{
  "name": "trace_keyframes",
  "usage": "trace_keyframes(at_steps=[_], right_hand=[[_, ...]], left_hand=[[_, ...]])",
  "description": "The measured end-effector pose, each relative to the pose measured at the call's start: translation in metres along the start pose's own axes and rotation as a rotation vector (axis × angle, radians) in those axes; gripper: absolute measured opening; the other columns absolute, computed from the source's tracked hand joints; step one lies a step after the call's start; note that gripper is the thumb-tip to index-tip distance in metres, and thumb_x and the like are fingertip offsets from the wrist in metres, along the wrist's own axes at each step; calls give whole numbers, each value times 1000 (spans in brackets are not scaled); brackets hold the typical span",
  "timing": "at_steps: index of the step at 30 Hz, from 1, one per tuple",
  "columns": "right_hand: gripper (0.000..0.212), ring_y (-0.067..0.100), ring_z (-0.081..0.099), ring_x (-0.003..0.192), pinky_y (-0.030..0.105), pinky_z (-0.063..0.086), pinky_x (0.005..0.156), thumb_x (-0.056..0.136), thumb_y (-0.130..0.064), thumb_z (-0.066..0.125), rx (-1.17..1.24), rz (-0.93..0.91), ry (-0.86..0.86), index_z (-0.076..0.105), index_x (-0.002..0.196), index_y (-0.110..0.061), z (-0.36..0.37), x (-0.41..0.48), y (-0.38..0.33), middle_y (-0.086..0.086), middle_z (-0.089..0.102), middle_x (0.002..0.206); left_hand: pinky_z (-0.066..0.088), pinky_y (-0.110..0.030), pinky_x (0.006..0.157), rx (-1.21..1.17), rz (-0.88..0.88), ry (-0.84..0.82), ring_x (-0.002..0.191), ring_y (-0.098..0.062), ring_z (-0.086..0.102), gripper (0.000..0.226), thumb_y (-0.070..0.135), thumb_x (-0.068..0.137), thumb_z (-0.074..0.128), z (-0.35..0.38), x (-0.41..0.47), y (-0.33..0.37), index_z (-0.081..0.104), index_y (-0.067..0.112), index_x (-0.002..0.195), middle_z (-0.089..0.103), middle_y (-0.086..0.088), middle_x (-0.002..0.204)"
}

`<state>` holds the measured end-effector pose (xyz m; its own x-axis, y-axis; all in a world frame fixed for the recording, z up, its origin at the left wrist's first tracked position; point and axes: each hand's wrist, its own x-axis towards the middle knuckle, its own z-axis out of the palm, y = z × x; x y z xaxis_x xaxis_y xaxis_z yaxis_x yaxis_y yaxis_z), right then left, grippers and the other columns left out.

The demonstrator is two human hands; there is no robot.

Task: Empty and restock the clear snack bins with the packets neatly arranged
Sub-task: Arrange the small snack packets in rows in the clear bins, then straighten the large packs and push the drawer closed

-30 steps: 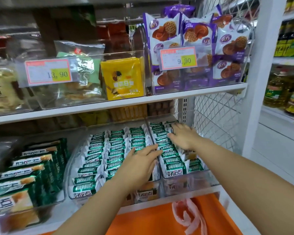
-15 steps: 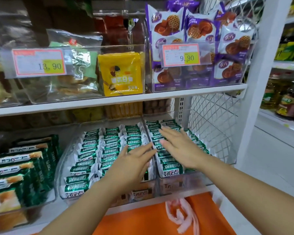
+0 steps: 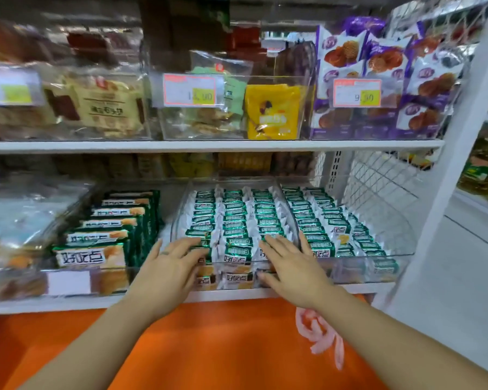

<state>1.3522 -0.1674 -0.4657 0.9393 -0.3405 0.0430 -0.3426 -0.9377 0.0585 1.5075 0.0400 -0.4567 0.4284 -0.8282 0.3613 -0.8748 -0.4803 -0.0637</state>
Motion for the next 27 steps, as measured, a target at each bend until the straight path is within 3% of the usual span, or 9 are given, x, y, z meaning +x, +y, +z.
trace_keyframes(at_steps=[5, 9, 11, 14, 16, 19, 22, 24, 27], right_hand=[[66, 14, 0, 148, 50, -14, 116, 98, -55, 25, -4, 41, -61, 5, 154, -25, -11, 1, -10, -5, 2, 161], [65, 12, 15, 146, 42, -16, 113, 92, -61, 18, 81, 55, 127, 29, 148, -29, -24, 1, -33, -9, 22, 157], [56, 10, 17, 144, 40, -14, 114, 96, -56, 27, 139, -6, 170, 32, 146, -31, -32, 5, -60, -10, 27, 155], [47, 10, 20, 142, 37, -9, 116, 99, -45, 37, 180, -189, 131, 37, 144, -30, -41, 22, -114, -10, 34, 150], [46, 13, 23, 140, 31, 1, 118, 99, -39, 43, 224, -302, 124, 40, 143, -26, -44, 38, -152, -6, 36, 150], [54, 16, 21, 142, 29, 16, 116, 98, -33, 47, 387, -363, 66, 31, 148, -21, -41, 67, -203, 1, 28, 155], [70, 22, 20, 144, 33, 23, 116, 96, -37, 49, 513, -250, -66, 13, 153, -19, -33, 101, -236, 9, 17, 158], [80, 27, 31, 140, 33, 31, 110, 95, -39, 52, 575, -136, -147, 1, 153, -21, -29, 124, -245, 12, 12, 159], [87, 22, 49, 126, 33, 40, 105, 90, -32, 61, 760, -73, -186, 2, 153, -24, -21, 146, -255, 7, 30, 154]], left_hand=[[36, -62, 100, -29, -57, -57, 116, -26, 60, 36, 17, 83, 67, -6, -23, -23, 66, 24, 118, 60, -1, 129], [29, -62, 105, -66, -109, -63, 124, -27, 53, 36, 23, 87, 60, -14, -40, -42, 62, 27, 123, 55, 1, 134], [25, -60, 108, -113, -191, -51, 128, -25, 48, 34, 28, 92, 53, -22, -53, -56, 59, 29, 126, 51, 3, 137], [15, -51, 116, -108, -358, -104, 140, -17, 28, 42, 39, 99, 42, -22, -76, -78, 40, 35, 140, 30, 10, 151], [14, -51, 116, -142, -453, -135, 142, -20, 23, 49, 40, 98, 42, -17, -91, -90, 31, 34, 145, 23, 7, 155], [13, -53, 117, -204, -532, -157, 144, -24, 21, 55, 40, 98, 43, -14, -100, -106, 21, 35, 149, 12, 4, 159], [11, -52, 116, -203, -545, -190, 146, -21, 13, 56, 40, 100, 38, -9, -103, -119, 13, 37, 150, 1, 6, 160], [11, -53, 117, -198, -526, -223, 147, -21, 6, 59, 40, 101, 37, -3, -106, -126, 6, 38, 151, -8, 6, 160], [11, -51, 118, -229, -511, -250, 147, -19, 3, 61, 42, 100, 38, 2, -109, -136, 4, 40, 150, -11, 8, 160]])
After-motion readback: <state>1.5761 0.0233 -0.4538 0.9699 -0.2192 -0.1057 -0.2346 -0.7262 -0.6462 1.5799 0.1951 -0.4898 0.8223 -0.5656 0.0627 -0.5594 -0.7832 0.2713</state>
